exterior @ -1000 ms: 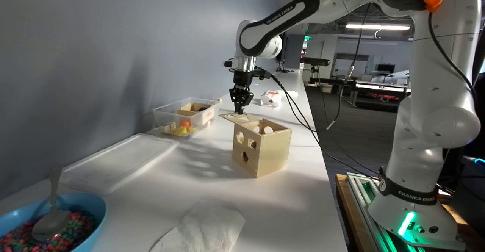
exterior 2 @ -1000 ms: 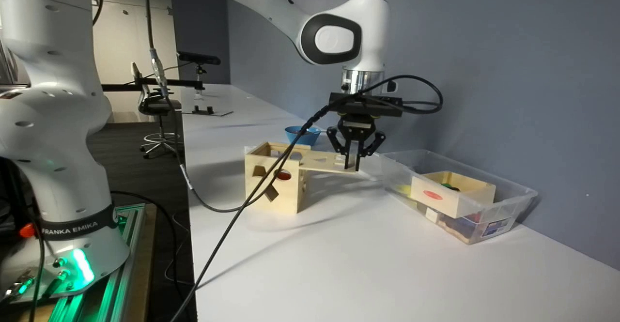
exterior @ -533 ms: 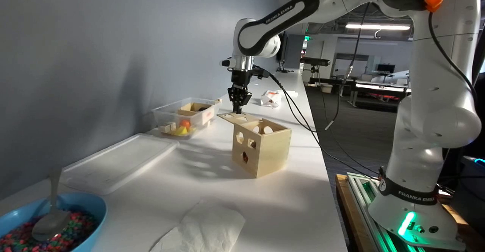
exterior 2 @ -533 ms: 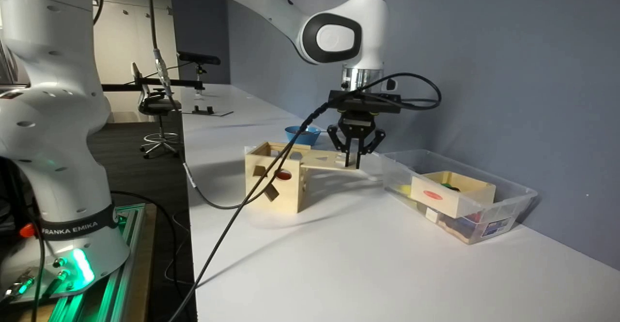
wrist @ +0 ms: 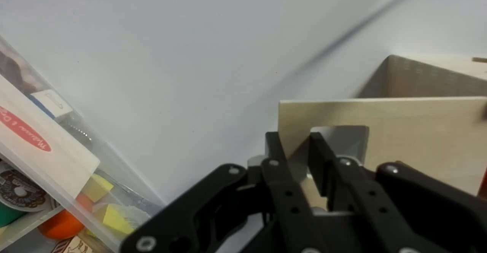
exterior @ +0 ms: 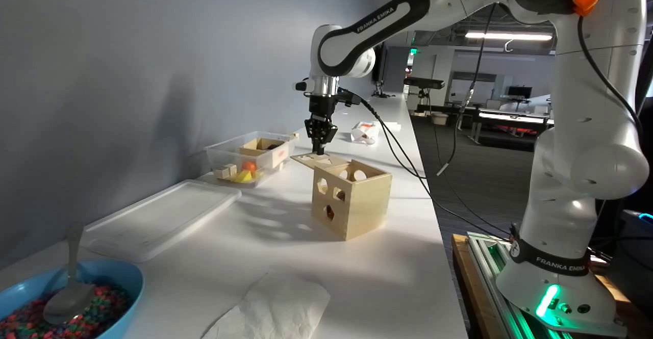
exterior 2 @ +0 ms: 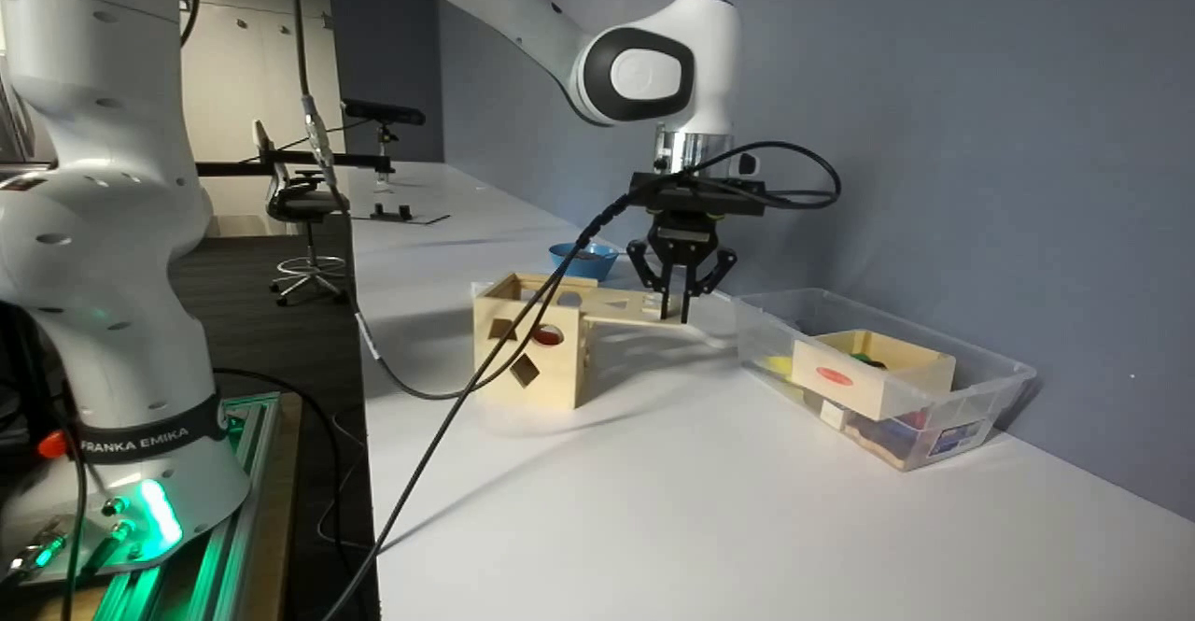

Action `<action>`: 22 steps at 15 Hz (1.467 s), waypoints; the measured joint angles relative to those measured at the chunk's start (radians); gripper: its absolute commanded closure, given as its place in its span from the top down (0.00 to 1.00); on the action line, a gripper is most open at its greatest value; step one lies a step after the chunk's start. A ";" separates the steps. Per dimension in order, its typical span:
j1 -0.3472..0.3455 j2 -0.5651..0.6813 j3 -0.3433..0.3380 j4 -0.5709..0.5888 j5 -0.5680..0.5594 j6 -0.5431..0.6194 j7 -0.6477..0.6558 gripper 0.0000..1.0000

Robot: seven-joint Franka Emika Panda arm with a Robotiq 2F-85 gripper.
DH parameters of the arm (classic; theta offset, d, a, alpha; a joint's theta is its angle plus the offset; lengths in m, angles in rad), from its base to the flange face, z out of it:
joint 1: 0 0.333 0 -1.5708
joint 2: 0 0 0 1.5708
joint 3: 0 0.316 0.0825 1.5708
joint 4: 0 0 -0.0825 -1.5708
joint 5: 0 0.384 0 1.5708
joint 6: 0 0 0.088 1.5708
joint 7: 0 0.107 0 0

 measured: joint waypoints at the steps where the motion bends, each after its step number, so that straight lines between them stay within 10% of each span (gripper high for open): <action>1: 0.001 0.000 0.002 -0.001 0.000 0.000 0.001 0.06; 22: 0.048 -0.157 0.013 -0.198 0.000 0.084 0.096 0.06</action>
